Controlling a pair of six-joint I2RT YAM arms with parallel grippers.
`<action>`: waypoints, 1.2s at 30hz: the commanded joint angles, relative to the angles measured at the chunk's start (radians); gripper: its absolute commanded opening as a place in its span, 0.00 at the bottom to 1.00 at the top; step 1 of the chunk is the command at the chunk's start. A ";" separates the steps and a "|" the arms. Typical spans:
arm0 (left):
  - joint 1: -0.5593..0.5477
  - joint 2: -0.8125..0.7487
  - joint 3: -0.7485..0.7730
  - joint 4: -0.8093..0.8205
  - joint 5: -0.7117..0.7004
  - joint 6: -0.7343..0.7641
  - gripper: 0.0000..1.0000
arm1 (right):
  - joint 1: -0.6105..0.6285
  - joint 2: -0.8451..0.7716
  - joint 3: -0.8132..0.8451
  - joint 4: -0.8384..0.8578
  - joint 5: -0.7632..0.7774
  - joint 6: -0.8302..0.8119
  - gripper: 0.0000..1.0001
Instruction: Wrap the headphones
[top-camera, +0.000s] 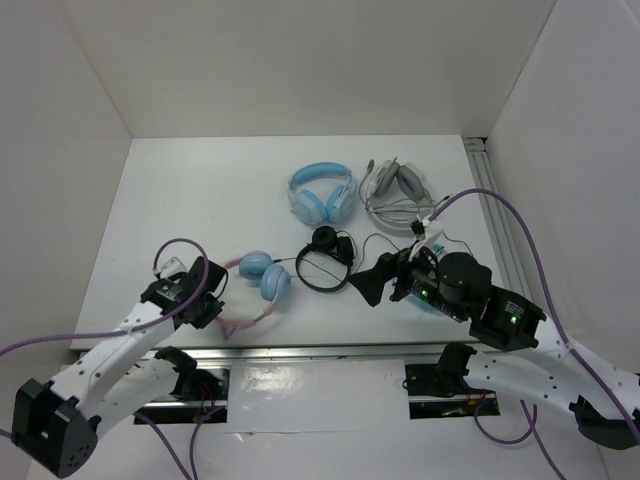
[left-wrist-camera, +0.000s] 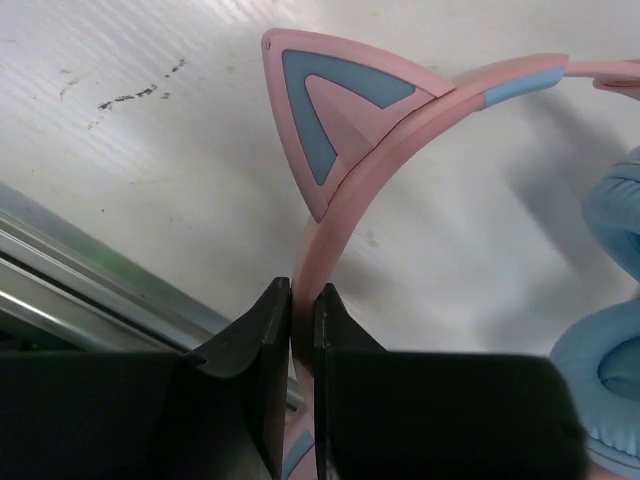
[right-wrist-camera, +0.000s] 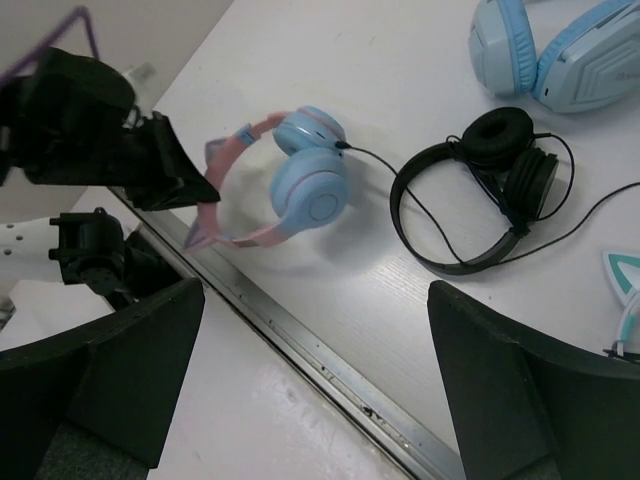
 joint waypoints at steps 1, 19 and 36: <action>-0.034 -0.150 0.154 -0.131 0.011 0.026 0.00 | 0.002 0.011 0.035 0.051 0.010 -0.016 1.00; -0.034 0.022 1.185 -0.412 0.011 0.590 0.00 | 0.002 0.032 0.044 0.405 0.056 -0.434 1.00; -0.034 0.065 1.477 -0.446 0.148 0.653 0.00 | 0.002 0.189 -0.085 0.775 -0.139 -0.577 0.50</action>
